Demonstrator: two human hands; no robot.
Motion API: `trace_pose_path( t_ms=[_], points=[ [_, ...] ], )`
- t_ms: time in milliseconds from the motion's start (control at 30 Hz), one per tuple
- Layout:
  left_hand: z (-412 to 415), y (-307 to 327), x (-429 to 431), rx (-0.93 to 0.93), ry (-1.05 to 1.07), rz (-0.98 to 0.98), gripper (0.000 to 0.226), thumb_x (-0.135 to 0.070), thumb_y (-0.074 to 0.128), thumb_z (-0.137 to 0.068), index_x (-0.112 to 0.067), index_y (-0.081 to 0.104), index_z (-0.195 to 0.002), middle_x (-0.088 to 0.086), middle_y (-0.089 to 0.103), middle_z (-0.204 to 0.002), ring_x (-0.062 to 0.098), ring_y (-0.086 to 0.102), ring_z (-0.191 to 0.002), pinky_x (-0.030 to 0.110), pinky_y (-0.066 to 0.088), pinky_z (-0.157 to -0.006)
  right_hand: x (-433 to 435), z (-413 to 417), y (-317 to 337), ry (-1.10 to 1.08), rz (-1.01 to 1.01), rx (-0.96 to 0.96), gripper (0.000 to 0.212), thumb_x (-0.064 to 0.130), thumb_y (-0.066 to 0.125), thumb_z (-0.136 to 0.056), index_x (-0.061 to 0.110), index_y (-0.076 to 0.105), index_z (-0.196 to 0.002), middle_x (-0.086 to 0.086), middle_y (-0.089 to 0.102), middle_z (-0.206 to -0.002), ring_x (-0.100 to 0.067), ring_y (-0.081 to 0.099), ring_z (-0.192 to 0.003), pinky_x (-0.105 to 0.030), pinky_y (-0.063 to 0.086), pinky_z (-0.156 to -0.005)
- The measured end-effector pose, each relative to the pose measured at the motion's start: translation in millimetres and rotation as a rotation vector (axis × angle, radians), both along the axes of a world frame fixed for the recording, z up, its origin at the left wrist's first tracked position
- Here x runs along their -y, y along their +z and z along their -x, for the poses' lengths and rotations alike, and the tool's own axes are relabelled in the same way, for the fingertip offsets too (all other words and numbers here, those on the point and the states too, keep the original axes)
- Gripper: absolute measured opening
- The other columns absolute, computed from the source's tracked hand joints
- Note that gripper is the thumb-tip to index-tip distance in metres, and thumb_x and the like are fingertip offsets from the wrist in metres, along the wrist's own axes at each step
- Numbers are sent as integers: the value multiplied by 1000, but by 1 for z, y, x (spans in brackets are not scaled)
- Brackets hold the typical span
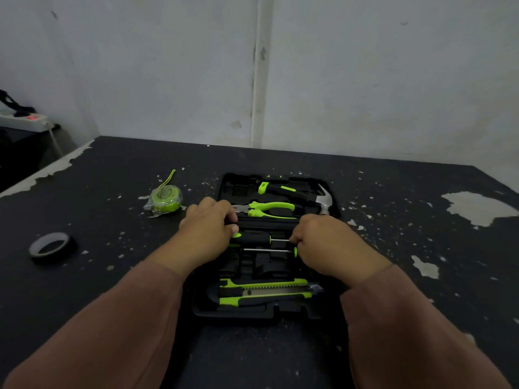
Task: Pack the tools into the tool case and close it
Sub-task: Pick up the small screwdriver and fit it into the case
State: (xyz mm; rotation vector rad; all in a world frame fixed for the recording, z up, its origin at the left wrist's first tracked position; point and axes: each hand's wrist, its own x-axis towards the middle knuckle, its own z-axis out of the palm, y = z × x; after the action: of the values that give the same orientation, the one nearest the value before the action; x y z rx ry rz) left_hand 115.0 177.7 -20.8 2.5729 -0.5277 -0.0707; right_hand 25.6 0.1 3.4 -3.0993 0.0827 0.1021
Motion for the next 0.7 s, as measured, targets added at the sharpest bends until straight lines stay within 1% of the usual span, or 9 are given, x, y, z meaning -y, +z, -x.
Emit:
trace_pose_path(
  t_ms=[233,367,433,500,567,633,700],
  points=[
    [1,-3,0,19,14,-1,12,-29,53,-90,-26,54,-102,-5,38,-103,25,38,-111,37,33,-91,0,1,5,-14,-19,-17,33,9,46,-82,18,69,-103,-6,58,-116,-30,56,-105,-39,50,-87],
    [3,-6,0,44,23,16,15,-29,53,-90,-24,55,-104,-2,42,-109,26,38,-111,37,34,-91,-4,5,5,-18,1,-32,35,10,44,-83,17,66,-110,-7,56,-117,-31,54,-109,-39,49,-90],
    [5,-9,-2,50,15,82,14,-28,55,-90,-24,57,-103,-3,43,-108,25,39,-110,37,35,-93,-7,7,4,-33,-1,-37,36,12,44,-83,15,64,-112,-10,55,-117,-32,54,-110,-39,49,-91],
    [9,-11,-7,44,12,198,12,-25,58,-88,-23,60,-100,-4,46,-105,24,42,-109,38,38,-95,-12,10,4,-61,-16,-23,37,13,44,-82,13,63,-113,-12,55,-117,-33,54,-110,-39,48,-92],
    [12,-10,-15,30,9,310,13,-20,59,-87,-23,60,-100,-5,47,-102,21,48,-106,36,41,-93,-19,13,3,-109,-35,7,37,13,44,-82,13,62,-114,-12,54,-119,-34,54,-111,-37,48,-92],
    [15,-10,-21,41,20,390,15,-15,58,-87,-22,60,-100,-4,49,-99,19,53,-98,30,42,-86,-28,15,1,-142,-78,73,34,14,43,-84,13,60,-113,-11,53,-117,-32,51,-112,-35,46,-88],
    [19,-9,-25,64,30,462,14,-12,56,-87,-22,60,-96,-3,50,-95,14,53,-86,24,39,-77,-37,17,0,-131,-141,170,32,16,45,-85,14,60,-114,-9,52,-116,-29,49,-114,-34,45,-88]
  ],
)
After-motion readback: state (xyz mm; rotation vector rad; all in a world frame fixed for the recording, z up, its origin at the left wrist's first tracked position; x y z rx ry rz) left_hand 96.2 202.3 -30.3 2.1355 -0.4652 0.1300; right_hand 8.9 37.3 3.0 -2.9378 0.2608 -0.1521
